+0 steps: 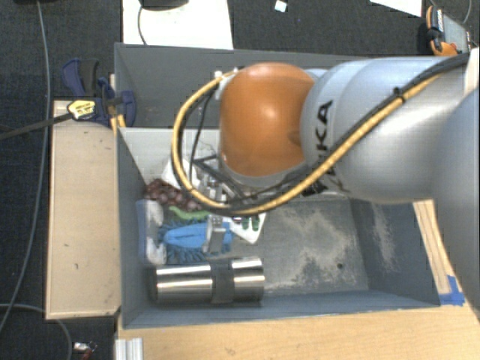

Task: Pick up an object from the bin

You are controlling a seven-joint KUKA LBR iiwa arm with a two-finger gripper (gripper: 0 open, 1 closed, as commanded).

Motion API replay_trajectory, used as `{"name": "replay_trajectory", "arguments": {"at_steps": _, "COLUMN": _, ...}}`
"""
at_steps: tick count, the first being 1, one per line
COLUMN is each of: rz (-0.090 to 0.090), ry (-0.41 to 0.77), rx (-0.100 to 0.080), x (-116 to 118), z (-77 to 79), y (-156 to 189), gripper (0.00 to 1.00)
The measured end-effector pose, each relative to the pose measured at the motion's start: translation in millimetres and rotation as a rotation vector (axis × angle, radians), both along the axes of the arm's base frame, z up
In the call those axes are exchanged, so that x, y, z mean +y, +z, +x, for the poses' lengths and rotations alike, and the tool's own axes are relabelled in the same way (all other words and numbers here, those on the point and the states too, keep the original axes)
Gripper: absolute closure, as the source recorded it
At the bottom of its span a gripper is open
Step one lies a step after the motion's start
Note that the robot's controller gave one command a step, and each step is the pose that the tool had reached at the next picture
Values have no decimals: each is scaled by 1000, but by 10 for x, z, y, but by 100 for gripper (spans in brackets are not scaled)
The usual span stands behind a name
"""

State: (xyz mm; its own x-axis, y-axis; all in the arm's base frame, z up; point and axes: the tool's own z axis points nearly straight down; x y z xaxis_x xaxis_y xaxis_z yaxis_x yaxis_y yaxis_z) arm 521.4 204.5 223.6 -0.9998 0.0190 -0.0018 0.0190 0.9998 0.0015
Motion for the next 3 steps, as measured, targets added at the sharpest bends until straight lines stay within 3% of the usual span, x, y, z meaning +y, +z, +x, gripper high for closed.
{"name": "replay_trajectory", "arguments": {"at_steps": 1, "rz": 0, "ry": -1, "rx": 0, "x": 1, "z": 0, "y": -1, "gripper": 0}}
{"name": "replay_trajectory", "arguments": {"at_steps": 2, "rz": 1, "ry": -24, "rx": 1, "x": 461, "z": -86, "y": -573, "gripper": 0}}
{"name": "replay_trajectory", "arguments": {"at_steps": 3, "rz": 0, "ry": 36, "rx": -7, "x": 433, "z": 41, "y": -717, "gripper": 0}}
